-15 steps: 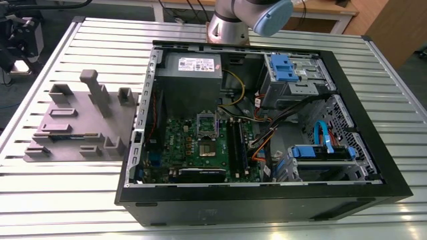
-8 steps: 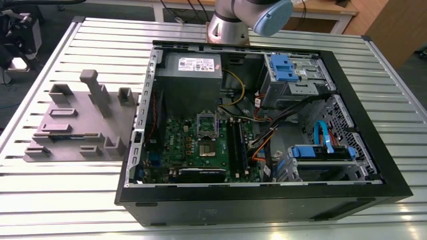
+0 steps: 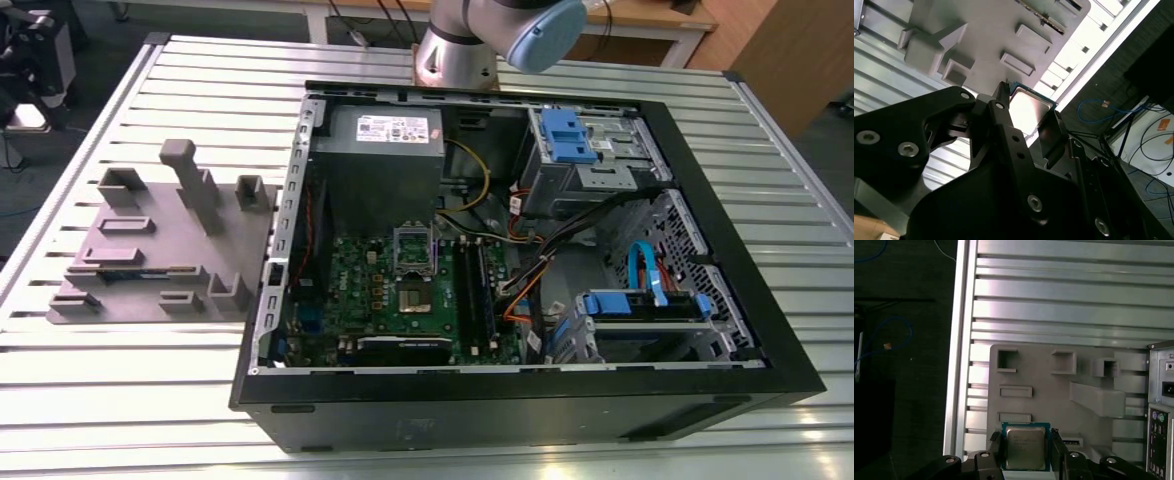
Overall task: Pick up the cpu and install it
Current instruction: 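Pick up the cpu and move it towards the insertion slot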
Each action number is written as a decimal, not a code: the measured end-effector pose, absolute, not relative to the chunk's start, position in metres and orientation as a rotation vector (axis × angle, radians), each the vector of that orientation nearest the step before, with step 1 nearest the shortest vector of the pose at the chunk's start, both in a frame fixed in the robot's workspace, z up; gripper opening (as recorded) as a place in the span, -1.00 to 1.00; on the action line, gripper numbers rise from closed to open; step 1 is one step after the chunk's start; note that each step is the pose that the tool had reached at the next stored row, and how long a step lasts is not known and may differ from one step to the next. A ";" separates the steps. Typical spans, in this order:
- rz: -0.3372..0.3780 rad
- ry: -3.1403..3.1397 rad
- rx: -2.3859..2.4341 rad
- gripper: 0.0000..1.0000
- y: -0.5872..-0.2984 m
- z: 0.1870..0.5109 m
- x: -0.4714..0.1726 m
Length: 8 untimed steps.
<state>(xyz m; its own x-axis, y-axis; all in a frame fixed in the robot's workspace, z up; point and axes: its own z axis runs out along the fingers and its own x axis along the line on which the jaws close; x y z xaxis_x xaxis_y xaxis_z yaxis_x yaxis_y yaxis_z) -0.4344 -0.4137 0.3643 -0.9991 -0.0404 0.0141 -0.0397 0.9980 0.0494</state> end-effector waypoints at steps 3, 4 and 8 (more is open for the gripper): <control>-0.077 -3.125 0.063 -0.05 -0.414 0.368 -0.434; -0.077 -3.125 0.063 -0.05 -0.414 0.368 -0.434; -0.077 -3.125 0.063 -0.05 -0.414 0.368 -0.434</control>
<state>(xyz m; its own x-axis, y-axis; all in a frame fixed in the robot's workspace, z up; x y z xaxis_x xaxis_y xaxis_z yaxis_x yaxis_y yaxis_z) -0.4343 -0.4136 0.3685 -0.9991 -0.0404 0.0142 -0.0396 0.9980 0.0494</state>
